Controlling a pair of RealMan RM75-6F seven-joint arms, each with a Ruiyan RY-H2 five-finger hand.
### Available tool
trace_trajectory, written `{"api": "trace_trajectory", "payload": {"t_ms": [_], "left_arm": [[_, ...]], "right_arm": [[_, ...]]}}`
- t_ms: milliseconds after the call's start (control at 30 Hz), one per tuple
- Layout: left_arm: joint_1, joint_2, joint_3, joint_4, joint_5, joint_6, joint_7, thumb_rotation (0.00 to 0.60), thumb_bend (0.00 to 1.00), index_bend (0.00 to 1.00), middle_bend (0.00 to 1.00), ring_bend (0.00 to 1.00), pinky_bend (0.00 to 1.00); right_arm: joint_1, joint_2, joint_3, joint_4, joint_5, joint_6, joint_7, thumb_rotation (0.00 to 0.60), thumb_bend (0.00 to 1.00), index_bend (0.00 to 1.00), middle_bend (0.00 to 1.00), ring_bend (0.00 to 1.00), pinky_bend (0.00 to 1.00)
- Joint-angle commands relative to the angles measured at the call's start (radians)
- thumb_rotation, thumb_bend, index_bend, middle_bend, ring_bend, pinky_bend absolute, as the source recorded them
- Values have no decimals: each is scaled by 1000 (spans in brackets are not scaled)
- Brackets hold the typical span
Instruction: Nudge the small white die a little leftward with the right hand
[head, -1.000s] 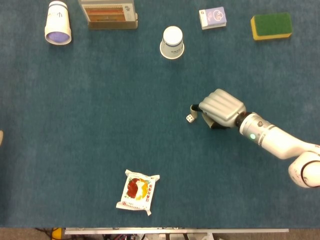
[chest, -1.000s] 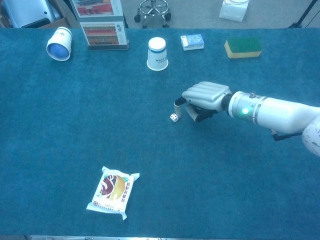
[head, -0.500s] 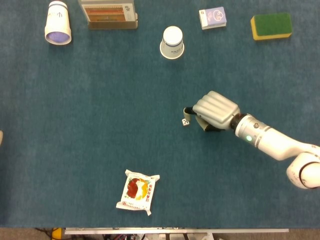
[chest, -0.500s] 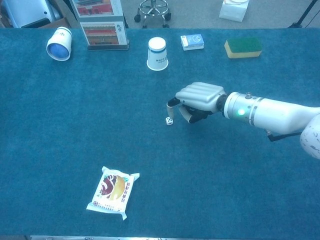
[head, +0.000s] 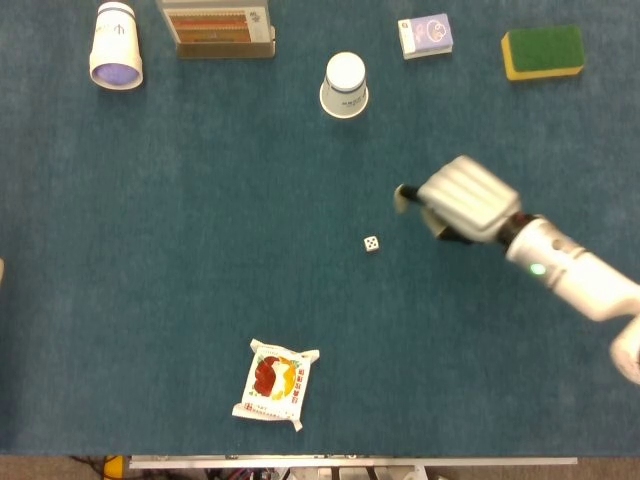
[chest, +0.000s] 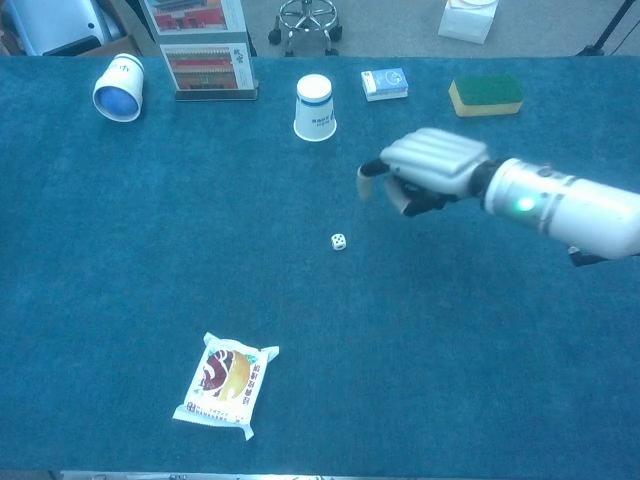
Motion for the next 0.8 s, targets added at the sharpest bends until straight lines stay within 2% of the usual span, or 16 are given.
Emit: {"api": "trace_trajectory", "payload": {"t_ms": [33, 200, 400, 500, 667, 800], "left_arm": [[-5, 4, -7, -15, 6, 8, 16, 600, 246, 444, 352, 239, 431], [-18, 3, -26, -46, 12, 24, 57, 600, 246, 444, 351, 240, 431], [-37, 9, -44, -91, 27, 40, 110, 600, 246, 444, 350, 240, 431], [-46, 13, -53, -117, 36, 47, 138, 600, 246, 443, 350, 239, 431], [-68, 19, -61, -146, 46, 38, 176, 600, 246, 443, 351, 239, 431], [-83, 20, -63, -153, 42, 17, 190, 600, 246, 443, 352, 239, 431]], "right_arm": [[-85, 102, -3, -86, -11, 137, -47, 600, 999, 354, 820, 884, 1000], [-192, 205, -13, -176, -41, 316, -95, 600, 880, 336, 635, 796, 1000], [-330, 285, -29, -231, -106, 541, -122, 600, 744, 334, 502, 724, 1000], [-401, 308, -39, -243, -135, 645, -124, 600, 700, 334, 457, 684, 1000], [-529, 325, -71, -264, -170, 798, -129, 600, 655, 334, 444, 633, 997], [-615, 311, -84, -254, -184, 890, -132, 600, 624, 334, 442, 573, 904]]}}
